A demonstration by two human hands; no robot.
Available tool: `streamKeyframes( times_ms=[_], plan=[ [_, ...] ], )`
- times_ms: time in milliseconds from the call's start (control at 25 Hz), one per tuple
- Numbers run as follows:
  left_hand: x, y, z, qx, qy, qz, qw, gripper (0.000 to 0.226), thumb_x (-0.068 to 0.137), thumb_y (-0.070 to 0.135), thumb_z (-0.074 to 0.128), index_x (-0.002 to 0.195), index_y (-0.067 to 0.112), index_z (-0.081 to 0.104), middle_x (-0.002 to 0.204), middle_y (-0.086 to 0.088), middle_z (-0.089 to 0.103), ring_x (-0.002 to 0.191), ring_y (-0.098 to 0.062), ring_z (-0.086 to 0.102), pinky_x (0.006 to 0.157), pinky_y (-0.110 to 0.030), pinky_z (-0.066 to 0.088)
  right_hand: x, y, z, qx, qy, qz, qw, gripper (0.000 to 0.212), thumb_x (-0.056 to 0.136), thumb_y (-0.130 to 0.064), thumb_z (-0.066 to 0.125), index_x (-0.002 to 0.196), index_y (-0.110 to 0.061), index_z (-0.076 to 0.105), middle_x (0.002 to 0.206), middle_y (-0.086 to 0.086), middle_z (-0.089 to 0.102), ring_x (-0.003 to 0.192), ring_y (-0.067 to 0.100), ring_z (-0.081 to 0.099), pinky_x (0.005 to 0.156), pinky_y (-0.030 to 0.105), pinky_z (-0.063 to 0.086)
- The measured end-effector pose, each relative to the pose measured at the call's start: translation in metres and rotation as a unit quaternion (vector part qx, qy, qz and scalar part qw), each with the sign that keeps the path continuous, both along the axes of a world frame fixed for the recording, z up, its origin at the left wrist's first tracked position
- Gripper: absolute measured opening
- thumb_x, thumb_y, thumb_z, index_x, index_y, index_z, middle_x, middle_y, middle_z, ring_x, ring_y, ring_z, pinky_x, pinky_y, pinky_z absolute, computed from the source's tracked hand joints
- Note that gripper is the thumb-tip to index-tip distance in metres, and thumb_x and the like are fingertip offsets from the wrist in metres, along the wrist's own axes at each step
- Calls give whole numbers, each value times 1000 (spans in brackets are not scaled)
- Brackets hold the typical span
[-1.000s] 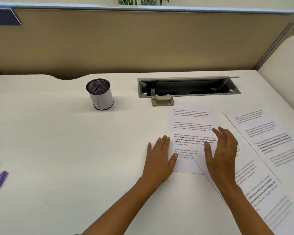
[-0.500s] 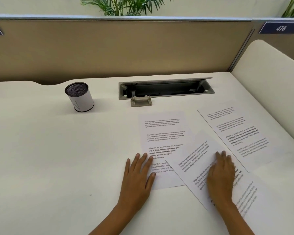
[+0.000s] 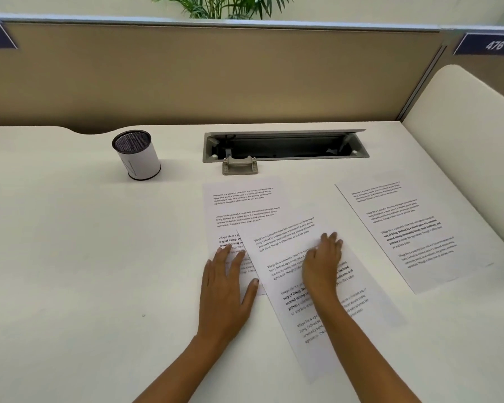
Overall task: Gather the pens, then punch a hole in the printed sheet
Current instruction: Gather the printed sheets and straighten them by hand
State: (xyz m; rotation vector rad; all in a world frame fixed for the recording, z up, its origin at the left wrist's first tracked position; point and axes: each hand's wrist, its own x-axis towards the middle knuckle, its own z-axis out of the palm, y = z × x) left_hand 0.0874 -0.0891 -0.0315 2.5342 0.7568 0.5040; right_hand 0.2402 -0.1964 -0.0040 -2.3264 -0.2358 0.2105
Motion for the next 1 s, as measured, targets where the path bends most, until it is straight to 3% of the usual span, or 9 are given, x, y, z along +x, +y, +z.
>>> streamKeyframes(
  times_ms=[80,200,360,520,800,1000],
  plan=[
    [6,-2,-2,20,44,7,999,66,86,64,39,144,33,32,158,0,19,146,-20,15,120,-42,11,23,-15,4,8,-40,-14,999,50,97,3,31,147,1,23,160,13,9,148,26,-2,122,44,7],
    [11,-2,-8,49,89,14,995,75,79,77,33,144,40,29,159,2,12,147,-20,10,120,-44,5,68,-56,2,-73,-89,-61,991,51,95,4,35,145,2,28,158,17,16,148,32,6,121,46,7],
    [10,6,-10,65,99,15,993,60,87,67,32,143,45,28,159,4,15,146,-20,15,119,-39,5,94,-98,-7,-164,-54,-118,978,50,95,0,37,143,9,27,155,25,20,145,37,15,120,45,8],
    [8,10,-10,58,105,16,993,53,92,58,35,143,47,25,159,4,13,146,-20,14,118,-37,4,58,-87,-8,-195,-88,-68,975,48,94,-3,40,140,11,33,146,29,37,132,43,38,111,50,29],
    [3,8,-7,53,90,13,994,59,92,59,25,147,39,20,159,6,13,147,-16,11,119,-36,5,-49,-38,7,-160,-73,35,984,54,99,-27,40,147,-4,30,153,12,35,140,26,34,115,35,28],
    [-5,11,-4,29,66,24,997,59,92,55,27,146,31,29,159,5,15,146,-16,16,119,-34,8,-29,-42,23,-73,-87,-22,993,43,93,-25,53,132,-6,50,130,15,55,119,31,49,98,39,40]
  ],
)
